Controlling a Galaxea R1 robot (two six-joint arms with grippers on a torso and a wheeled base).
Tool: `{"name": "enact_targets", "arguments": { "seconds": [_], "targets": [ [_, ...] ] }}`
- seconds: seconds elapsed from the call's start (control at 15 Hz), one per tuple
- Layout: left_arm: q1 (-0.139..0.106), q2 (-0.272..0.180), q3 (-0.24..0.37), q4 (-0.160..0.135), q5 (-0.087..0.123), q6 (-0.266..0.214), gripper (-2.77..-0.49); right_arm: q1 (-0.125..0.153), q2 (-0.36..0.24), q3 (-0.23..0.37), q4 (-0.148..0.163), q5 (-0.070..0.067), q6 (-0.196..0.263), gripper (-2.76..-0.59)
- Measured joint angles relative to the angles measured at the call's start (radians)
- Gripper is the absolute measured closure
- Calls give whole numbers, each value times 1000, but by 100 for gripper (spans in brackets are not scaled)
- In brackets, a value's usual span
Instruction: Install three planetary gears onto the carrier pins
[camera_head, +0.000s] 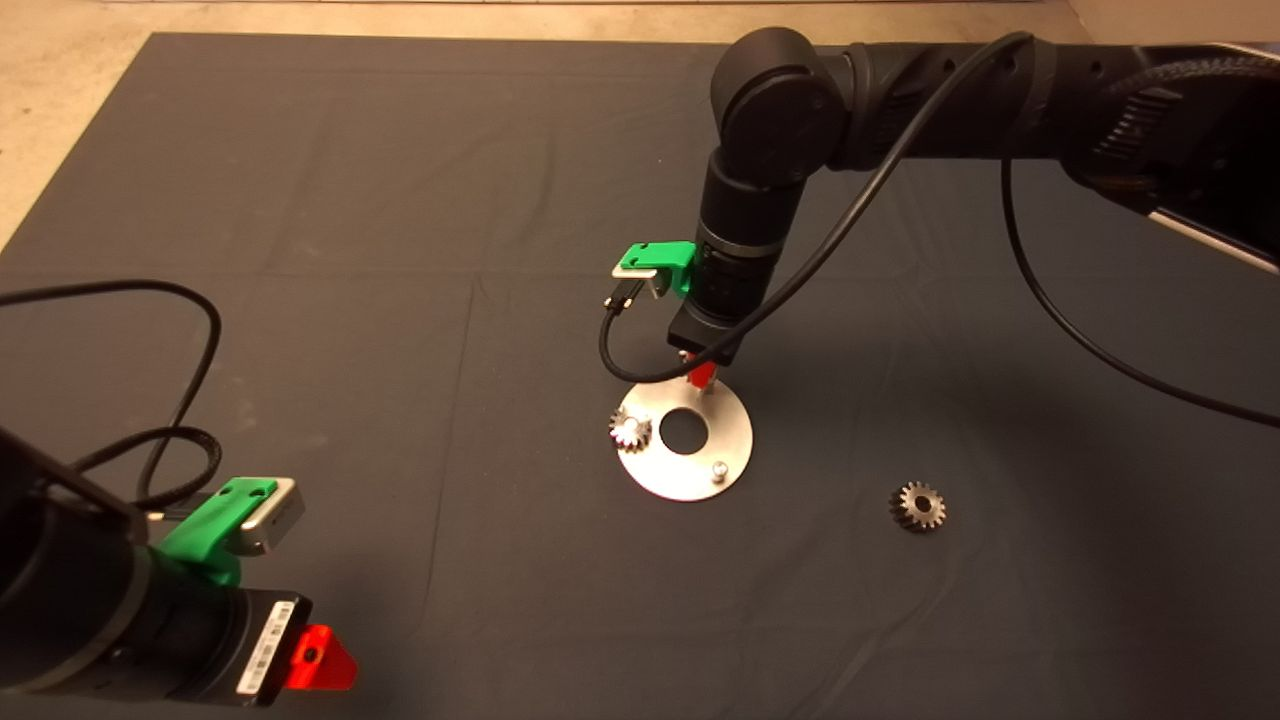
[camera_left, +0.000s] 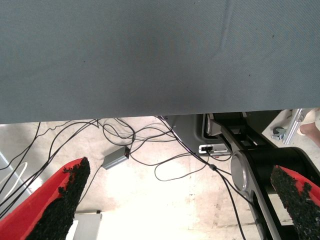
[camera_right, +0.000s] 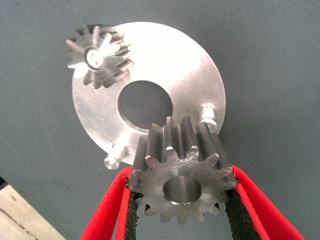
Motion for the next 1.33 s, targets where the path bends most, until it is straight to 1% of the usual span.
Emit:
{"name": "enact_targets", "arguments": {
  "seconds": [0.2,0.33,0.53,0.67,0.8,1.33],
  "targets": [
    [0,0,0,-3,0,0,-262,-33,-11,2,-29,0,-19,-103],
    [0,0,0,-6,0,0,-262,-51,-24,3,-51,0,-36,-103],
    [0,0,0,-6,0,0,-262,-66,-35,3,-102,-2,-57,-103],
    [0,0,0,-6,0,0,-262,-74,-36,4,-127,-1,-67,-103],
    [0,0,0,-6,0,0,-262,-74,-37,9,-144,-1,-69,-103],
    [0,-8,0,-6,0,0,-262,-74,-39,17,-161,-1,-71,-103]
  ]
}}
